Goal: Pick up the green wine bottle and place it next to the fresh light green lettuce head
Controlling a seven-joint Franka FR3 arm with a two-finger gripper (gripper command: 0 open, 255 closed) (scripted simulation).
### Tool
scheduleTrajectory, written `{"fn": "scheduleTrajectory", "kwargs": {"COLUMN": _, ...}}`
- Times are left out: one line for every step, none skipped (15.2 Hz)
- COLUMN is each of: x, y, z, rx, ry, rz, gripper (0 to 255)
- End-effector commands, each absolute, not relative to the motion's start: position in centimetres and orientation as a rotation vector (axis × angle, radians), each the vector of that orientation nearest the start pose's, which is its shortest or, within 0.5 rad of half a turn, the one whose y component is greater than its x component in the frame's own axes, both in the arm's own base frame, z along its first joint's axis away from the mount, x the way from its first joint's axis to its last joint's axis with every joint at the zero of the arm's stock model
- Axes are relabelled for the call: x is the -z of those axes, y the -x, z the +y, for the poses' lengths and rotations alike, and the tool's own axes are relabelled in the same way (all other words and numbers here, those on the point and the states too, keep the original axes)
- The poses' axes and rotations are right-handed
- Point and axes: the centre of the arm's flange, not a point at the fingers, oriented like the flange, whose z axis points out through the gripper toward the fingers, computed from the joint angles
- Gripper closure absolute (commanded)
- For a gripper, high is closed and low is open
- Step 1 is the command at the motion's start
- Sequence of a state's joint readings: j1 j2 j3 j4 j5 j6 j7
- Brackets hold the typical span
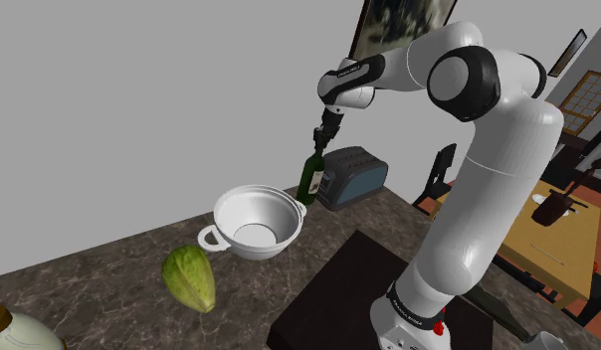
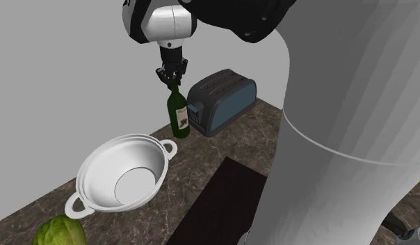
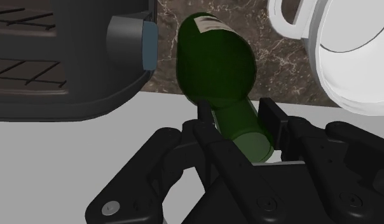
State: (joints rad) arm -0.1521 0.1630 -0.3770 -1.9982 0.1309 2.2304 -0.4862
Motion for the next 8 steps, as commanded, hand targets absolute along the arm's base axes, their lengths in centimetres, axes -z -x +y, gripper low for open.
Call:
{"fn": "scheduleTrajectory", "kwargs": {"x": -40.3, "y": -51.7, "z": -29.0, "rx": 0.149, "ry": 3.132, "rz": 0.176, "gripper": 255}}
{"fn": "scheduleTrajectory", "kwargs": {"x": -40.8, "y": -51.7, "z": -29.0, "rx": 0.149, "ry": 3.132, "rz": 0.176, "gripper": 255}}
{"fn": "scheduleTrajectory", "kwargs": {"x": -41.4, "y": -51.7, "z": -29.0, "rx": 0.149, "ry": 3.132, "rz": 0.176, "gripper": 255}}
{"fn": "scheduleTrajectory", "kwargs": {"x": -41.9, "y": -51.7, "z": -29.0, "rx": 0.149, "ry": 3.132, "rz": 0.176, "gripper": 255}}
{"fn": "scheduleTrajectory", "kwargs": {"x": -42.4, "y": -51.7, "z": -29.0, "rx": 0.149, "ry": 3.132, "rz": 0.176, "gripper": 255}}
{"fn": "scheduleTrajectory", "kwargs": {"x": -42.9, "y": -51.7, "z": -29.0, "rx": 0.149, "ry": 3.132, "rz": 0.176, "gripper": 255}}
{"fn": "scheduleTrajectory", "kwargs": {"x": -43.5, "y": -51.7, "z": -29.0, "rx": 0.149, "ry": 3.132, "rz": 0.176, "gripper": 255}}
{"fn": "scheduleTrajectory", "kwargs": {"x": -44.0, "y": -51.7, "z": -29.0, "rx": 0.149, "ry": 3.132, "rz": 0.176, "gripper": 255}}
